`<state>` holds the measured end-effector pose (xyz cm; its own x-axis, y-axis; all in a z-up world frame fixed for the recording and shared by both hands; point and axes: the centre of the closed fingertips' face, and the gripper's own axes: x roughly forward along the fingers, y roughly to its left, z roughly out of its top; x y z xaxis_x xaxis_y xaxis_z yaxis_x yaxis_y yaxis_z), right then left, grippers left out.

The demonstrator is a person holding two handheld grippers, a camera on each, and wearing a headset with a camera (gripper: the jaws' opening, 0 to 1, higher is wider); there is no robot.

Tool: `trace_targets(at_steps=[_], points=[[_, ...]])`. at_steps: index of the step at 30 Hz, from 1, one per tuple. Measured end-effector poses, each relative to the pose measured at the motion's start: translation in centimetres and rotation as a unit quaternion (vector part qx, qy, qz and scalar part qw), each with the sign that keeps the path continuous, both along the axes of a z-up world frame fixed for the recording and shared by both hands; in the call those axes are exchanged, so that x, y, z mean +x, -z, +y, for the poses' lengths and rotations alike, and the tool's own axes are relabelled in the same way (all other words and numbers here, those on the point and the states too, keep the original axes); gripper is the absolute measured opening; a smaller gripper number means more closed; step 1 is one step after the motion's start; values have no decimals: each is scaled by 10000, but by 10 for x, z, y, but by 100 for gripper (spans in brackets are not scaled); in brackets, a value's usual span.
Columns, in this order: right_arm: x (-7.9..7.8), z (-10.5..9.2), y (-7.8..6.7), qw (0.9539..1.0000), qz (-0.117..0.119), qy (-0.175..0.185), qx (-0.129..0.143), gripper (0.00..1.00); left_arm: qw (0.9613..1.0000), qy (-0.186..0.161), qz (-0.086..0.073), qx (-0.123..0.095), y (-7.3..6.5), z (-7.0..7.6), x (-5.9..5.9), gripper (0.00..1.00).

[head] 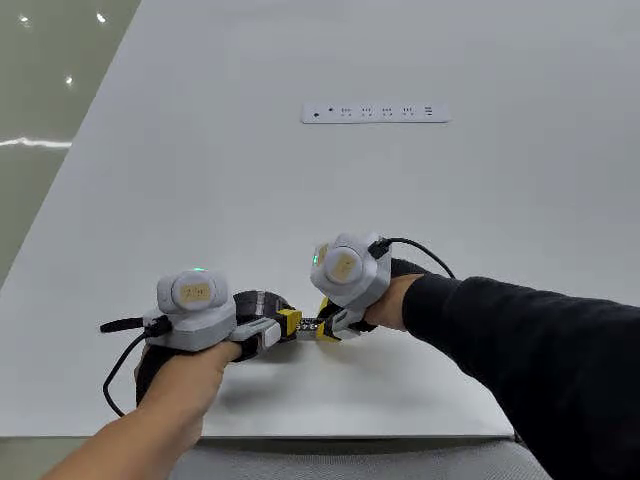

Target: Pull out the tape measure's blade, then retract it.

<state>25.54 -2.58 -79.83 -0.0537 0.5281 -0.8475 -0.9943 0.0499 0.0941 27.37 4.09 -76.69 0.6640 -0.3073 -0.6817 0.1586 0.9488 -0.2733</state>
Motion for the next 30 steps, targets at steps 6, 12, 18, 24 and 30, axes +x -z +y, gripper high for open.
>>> trace_targets(at_steps=[6, 12, 18, 24, 30], points=[[1, 3, 0, 10000, 9, -8, 31, 11, 10000, -5, 9, -8, 0, -1, 0, 60], [2, 5, 0, 10000, 1, -8, 65, 11, 10000, -7, 25, -21, 0, 0, 0, 60], [2, 8, 0, 9999, -15, -6, 132, 11, 10000, 0, 28, -23, 0, -1, 1, 60], [1, 10, 0, 9998, -3, 3, 207, 11, 10000, 0, 28, -21, 1, 0, 0, 60], [1, 10, -2, 9990, -163, -156, 393, 12, 10000, -4, 30, -28, 1, 0, 1, 60]])
